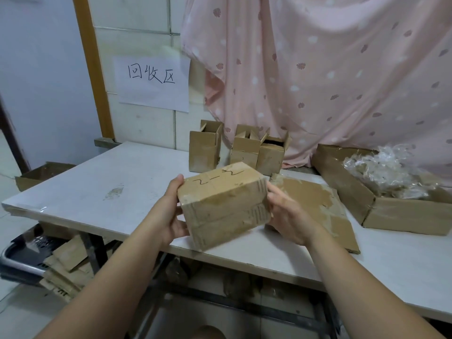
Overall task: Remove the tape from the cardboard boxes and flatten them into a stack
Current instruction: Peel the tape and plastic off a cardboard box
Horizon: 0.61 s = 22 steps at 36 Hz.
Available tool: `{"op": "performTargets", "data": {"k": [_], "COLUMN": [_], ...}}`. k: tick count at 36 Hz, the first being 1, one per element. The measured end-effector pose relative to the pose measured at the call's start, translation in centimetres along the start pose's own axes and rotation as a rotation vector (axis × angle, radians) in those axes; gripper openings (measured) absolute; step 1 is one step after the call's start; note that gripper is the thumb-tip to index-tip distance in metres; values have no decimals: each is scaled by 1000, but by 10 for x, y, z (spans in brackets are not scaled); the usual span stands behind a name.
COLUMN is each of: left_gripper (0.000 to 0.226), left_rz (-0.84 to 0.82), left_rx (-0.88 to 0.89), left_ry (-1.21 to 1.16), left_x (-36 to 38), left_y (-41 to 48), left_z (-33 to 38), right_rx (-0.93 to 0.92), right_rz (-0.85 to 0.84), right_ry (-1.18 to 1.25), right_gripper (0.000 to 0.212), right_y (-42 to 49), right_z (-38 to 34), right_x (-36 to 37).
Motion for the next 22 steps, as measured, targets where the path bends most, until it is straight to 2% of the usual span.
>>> {"op": "performTargets", "data": {"k": [2,4,7,9,11,13,16,18,20,22], "left_gripper": [54,61,76,82,75,67,66,62,57,51], "left_rz": [-30,-71,-150,-159,-81,44,186,227,197,189], "left_rx": [-86,-146,-220,-216,-149,-46,156,263,312,359], "left_ry": [2,14,27,109,278,459,636,569,450,431], "left_x": [-1,-1,-6,-11,-17,-19,-18,-17,-13,-10], "left_y": [7,13,24,31,32,32,33,33,27,24], "left_z": [1,-2,-10,-14,-19,-20,-18,-15,-12,-8], "right_rx": [2,-23,-50,-19,44,99,169,227,251,257], "right_rz": [-51,-55,-3,57,121,180,260,283,288,299], "right_ry": [-36,-76,-32,2,9,-15,-60,-62,-77,-90], "right_gripper": [92,92,77,58,43,40,31,31,31,33], "right_y": [3,5,7,9,11,14,19,21,23,26], "right_z": [-4,-8,-10,-8,-2,6,16,19,17,16], "right_x": [2,4,6,8,10,13,18,22,25,27]}}
Point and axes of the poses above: each hand's wrist, its own y-axis towards the middle knuckle, its own x-axis out of the palm, z = x × y, the point moved 1 cm from there along y, towards the middle knuckle
